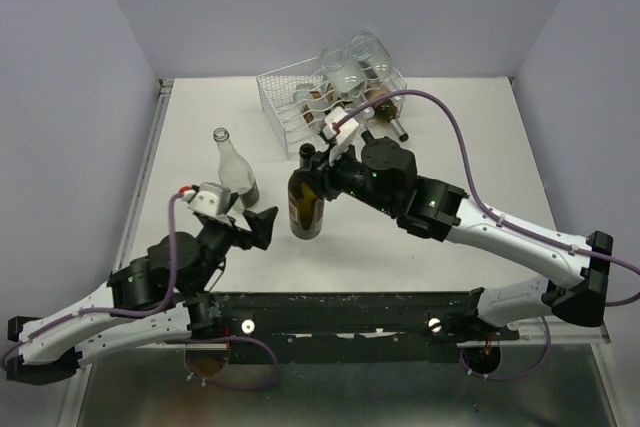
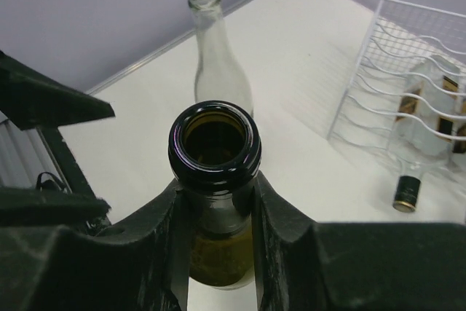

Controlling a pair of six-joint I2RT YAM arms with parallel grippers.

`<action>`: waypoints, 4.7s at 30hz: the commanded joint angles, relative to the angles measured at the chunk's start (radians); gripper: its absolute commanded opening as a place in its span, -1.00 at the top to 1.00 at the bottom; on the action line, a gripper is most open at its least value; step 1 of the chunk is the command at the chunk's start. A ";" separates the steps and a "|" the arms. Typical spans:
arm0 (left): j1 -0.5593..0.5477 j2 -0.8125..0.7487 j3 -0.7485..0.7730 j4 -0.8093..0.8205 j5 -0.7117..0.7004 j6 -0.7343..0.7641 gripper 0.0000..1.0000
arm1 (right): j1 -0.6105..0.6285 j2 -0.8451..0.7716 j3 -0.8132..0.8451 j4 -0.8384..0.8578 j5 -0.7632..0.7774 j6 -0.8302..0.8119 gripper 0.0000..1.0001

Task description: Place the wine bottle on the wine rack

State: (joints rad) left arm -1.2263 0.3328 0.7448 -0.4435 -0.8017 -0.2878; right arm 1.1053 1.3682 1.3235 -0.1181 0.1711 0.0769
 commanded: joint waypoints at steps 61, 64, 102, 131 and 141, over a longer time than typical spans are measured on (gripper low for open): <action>0.226 0.614 -0.257 0.983 0.810 0.399 1.00 | -0.036 -0.601 -0.277 -0.179 -0.081 0.185 -0.81; 0.228 0.626 -0.260 1.028 0.739 0.540 1.00 | -0.036 -0.626 -0.279 -0.227 -0.009 0.169 -0.98; 0.166 1.031 -0.217 1.456 0.723 1.670 1.00 | -0.038 -0.549 -0.283 -0.916 0.113 0.405 -1.00; 0.131 1.071 -0.211 1.514 0.639 1.607 1.00 | -0.036 -0.342 -0.392 -0.861 0.028 0.486 -0.37; 0.131 1.058 -0.216 1.510 0.622 1.616 1.00 | -0.038 -0.305 -0.369 -0.888 0.087 0.509 0.66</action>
State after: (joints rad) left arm -1.0901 1.4296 0.4877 0.8658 -0.1501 1.4055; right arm 1.0863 1.0443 0.9451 -0.9649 0.1390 0.5129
